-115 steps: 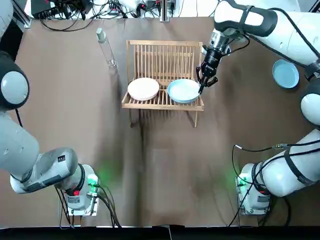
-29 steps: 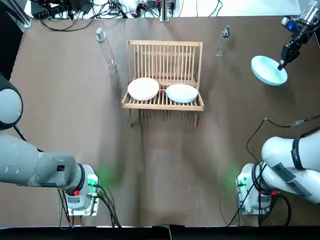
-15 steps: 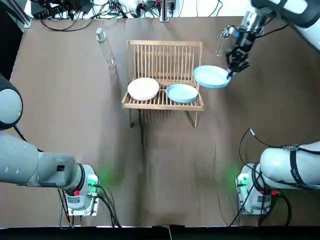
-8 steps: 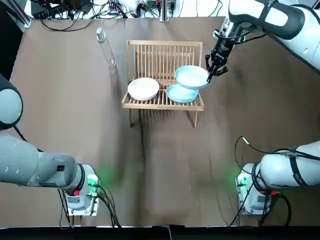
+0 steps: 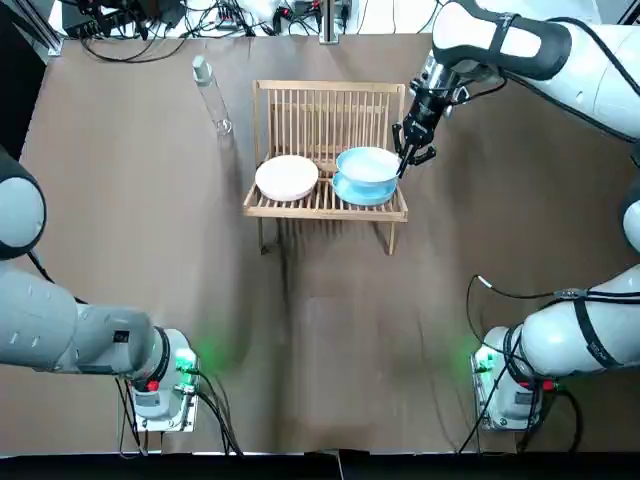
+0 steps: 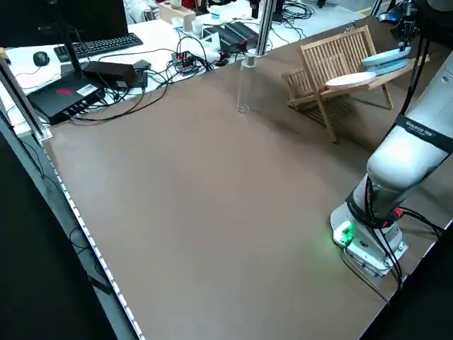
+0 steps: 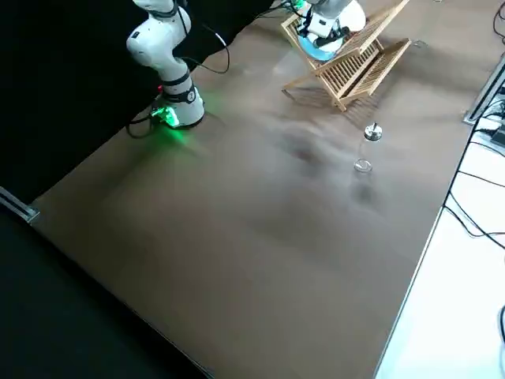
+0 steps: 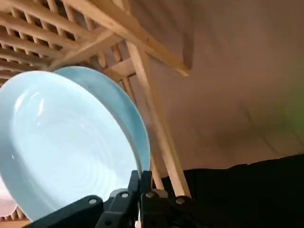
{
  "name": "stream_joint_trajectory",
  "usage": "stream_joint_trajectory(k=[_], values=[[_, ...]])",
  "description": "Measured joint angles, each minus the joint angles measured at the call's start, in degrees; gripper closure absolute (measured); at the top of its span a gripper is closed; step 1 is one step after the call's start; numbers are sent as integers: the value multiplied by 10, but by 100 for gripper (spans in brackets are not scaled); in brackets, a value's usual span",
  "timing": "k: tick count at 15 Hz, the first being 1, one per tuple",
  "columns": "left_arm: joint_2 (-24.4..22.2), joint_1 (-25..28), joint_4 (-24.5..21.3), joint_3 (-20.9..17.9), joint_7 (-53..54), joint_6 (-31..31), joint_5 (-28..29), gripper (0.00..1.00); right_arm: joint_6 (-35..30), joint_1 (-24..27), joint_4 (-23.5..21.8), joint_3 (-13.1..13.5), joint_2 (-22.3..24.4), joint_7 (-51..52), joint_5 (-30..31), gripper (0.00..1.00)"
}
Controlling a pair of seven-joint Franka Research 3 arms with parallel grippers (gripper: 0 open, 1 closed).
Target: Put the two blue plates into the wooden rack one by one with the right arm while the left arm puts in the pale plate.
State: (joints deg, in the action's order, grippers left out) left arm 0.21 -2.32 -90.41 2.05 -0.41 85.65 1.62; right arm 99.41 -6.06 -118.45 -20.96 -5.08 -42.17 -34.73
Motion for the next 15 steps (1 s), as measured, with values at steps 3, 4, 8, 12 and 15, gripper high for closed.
stream_joint_trajectory(k=[3, 4, 8, 12, 15], values=[[1, 0, 0, 0, 0, 0, 0, 0, 12, -12, 1, 0, -5, -2, -1, 97], [1, 0, 0, 0, 0, 0, 0, 0, 13, -14, 1, 0, -7, -2, -1, 97], [1, 0, 0, 0, 0, 0, 0, 0, 10, -16, 1, 4, -13, -2, -1, 97], [1, 0, 0, 0, -1, 0, 0, 0, 3, -16, 2, 7, -13, -3, -1, 93], [1, 0, 0, 0, -1, 0, 0, 0, 3, -16, 2, 7, -13, -3, -1, 88]])
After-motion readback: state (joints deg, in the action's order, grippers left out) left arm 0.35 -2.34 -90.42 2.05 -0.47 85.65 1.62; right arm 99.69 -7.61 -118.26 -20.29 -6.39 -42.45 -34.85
